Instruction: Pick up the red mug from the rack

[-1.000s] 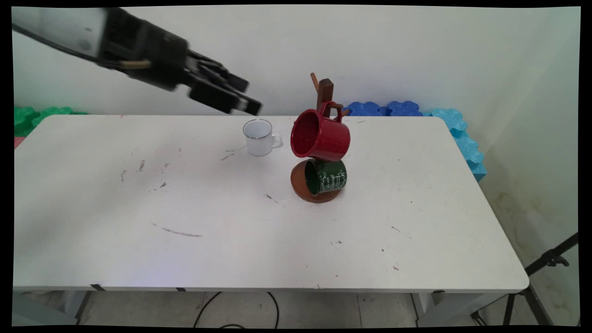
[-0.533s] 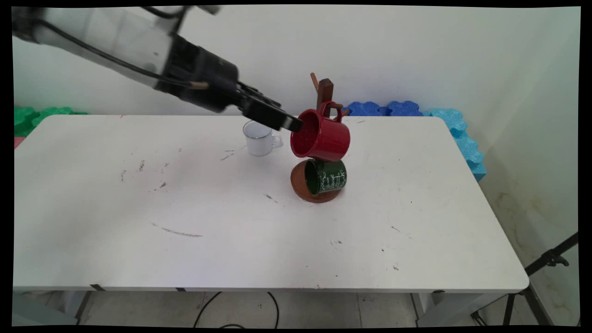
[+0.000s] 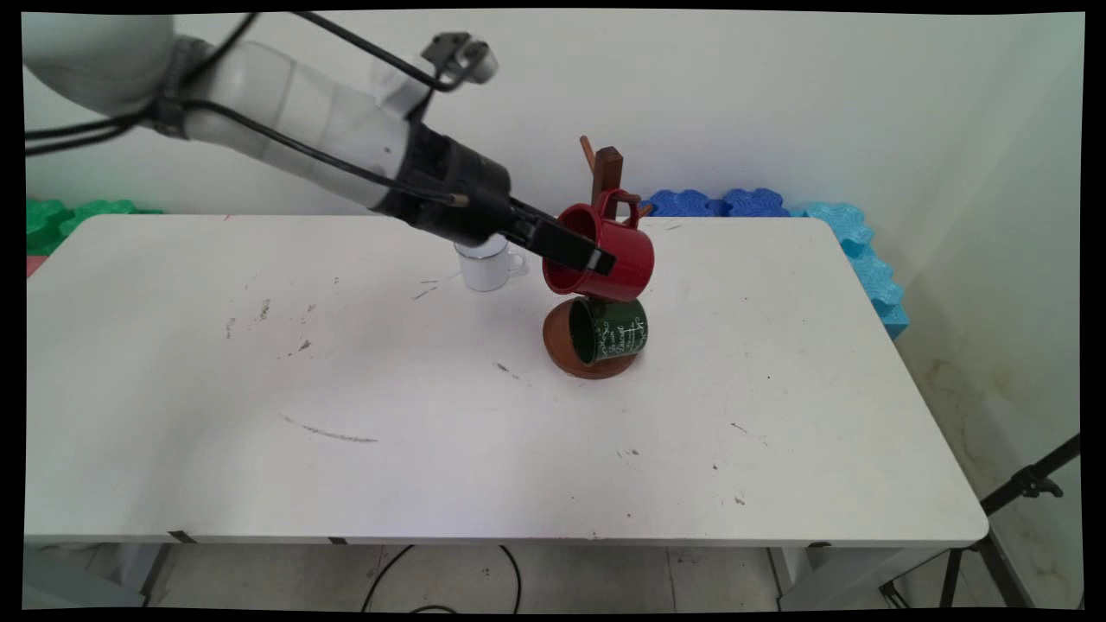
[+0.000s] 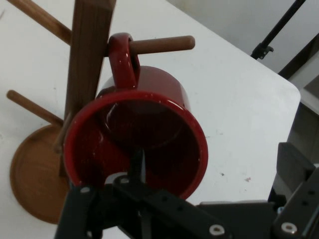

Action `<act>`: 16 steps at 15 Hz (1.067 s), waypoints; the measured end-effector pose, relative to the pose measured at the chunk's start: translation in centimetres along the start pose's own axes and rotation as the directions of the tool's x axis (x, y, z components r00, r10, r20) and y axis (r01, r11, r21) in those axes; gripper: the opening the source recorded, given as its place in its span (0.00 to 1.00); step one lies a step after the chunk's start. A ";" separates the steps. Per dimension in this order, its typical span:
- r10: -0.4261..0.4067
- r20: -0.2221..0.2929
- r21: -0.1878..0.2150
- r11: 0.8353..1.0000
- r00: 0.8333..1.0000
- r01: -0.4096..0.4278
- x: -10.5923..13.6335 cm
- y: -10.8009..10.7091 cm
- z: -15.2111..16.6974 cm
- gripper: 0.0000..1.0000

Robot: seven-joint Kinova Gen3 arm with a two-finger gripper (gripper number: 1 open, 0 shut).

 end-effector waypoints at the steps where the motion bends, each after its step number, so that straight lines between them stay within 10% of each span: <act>1: -0.005 0.000 0.001 1.000 1.000 0.005 -0.1 0.0 0.6 1.00; 10: -0.024 -0.011 0.004 1.000 1.000 0.024 -0.4 -0.1 4.1 1.00; 11: -0.025 -0.013 0.004 1.000 1.000 0.025 -0.4 -0.2 4.3 0.00; 16: -0.021 -0.021 0.001 1.000 1.000 0.021 -0.4 -0.2 5.2 0.00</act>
